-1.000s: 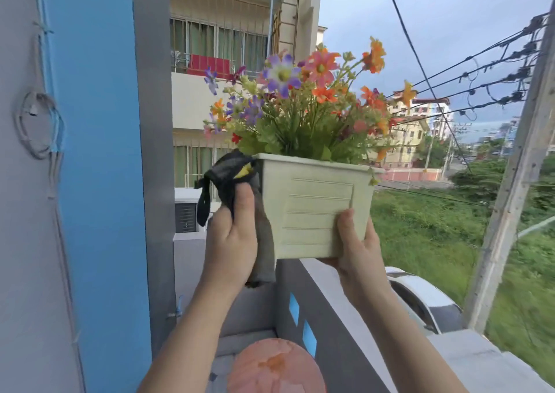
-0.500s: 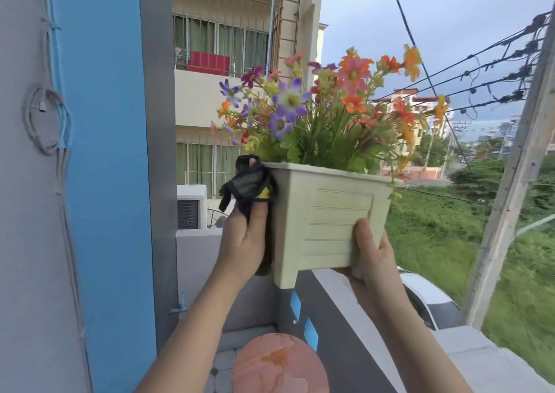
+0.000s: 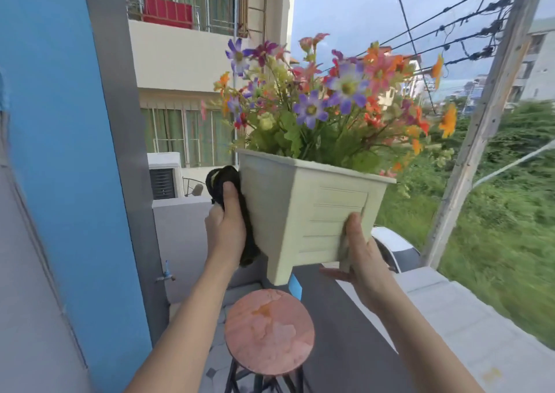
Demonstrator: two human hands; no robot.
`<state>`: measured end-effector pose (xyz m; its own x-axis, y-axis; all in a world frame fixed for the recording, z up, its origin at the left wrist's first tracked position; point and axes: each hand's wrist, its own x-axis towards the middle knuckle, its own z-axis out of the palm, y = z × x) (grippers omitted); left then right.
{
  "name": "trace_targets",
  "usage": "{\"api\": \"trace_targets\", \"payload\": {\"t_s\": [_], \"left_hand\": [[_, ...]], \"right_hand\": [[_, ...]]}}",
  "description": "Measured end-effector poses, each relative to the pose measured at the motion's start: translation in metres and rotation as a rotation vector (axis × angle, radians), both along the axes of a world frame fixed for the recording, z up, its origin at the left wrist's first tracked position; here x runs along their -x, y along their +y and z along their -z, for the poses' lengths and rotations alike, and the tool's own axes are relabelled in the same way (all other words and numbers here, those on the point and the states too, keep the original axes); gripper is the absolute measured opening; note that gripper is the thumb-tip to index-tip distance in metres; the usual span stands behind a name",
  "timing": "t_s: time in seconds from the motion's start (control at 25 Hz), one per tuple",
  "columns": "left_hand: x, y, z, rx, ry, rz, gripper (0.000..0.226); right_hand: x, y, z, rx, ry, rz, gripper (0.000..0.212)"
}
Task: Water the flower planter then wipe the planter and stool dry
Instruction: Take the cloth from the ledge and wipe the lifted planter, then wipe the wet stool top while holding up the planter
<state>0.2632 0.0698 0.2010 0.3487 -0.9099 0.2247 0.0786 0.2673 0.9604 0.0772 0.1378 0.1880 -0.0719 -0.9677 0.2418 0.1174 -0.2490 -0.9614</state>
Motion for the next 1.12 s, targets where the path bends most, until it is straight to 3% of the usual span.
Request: {"api": "trace_targets", "payload": {"t_s": [0.12,0.16,0.32,0.36,0.48,0.56,0.68,0.8,0.92,1.04,1.12], "left_hand": [[0.017,-0.01,0.016,-0.079,0.008,0.054,0.072],[0.024,-0.016,0.022,-0.112,0.001,0.072,0.071],[0.054,-0.052,0.038,-0.204,0.04,0.157,0.074],[0.061,-0.061,0.041,-0.24,0.067,0.177,0.074],[0.088,-0.088,0.065,-0.375,0.138,0.224,0.051],[0.104,-0.102,0.086,-0.502,0.313,0.285,0.051],[0.109,-0.122,0.123,-0.623,0.47,0.333,0.046],[0.111,-0.141,0.165,-0.729,0.422,0.282,0.04],[0.111,-0.152,0.205,-0.82,0.406,0.254,0.024],[0.11,-0.159,0.243,-0.906,0.306,0.183,0.036],[0.113,-0.164,0.263,-0.932,0.261,0.138,0.03]], "right_hand": [[0.011,0.001,0.016,-0.04,-0.11,0.018,0.054],[0.015,-0.002,0.02,-0.039,-0.137,0.044,0.051],[0.032,-0.027,0.036,-0.022,-0.138,0.179,0.084],[0.037,-0.034,0.039,-0.017,-0.139,0.203,0.084],[0.062,-0.066,0.051,0.003,-0.158,0.246,0.052],[0.083,-0.094,0.066,0.01,-0.153,0.284,0.036],[0.111,-0.13,0.095,-0.005,-0.155,0.329,0.027],[0.138,-0.168,0.133,-0.01,-0.137,0.361,0.018],[0.156,-0.203,0.176,-0.036,-0.133,0.373,0.022],[0.169,-0.228,0.219,-0.083,-0.11,0.411,0.027],[0.175,-0.241,0.248,-0.099,-0.087,0.427,0.03]]}}
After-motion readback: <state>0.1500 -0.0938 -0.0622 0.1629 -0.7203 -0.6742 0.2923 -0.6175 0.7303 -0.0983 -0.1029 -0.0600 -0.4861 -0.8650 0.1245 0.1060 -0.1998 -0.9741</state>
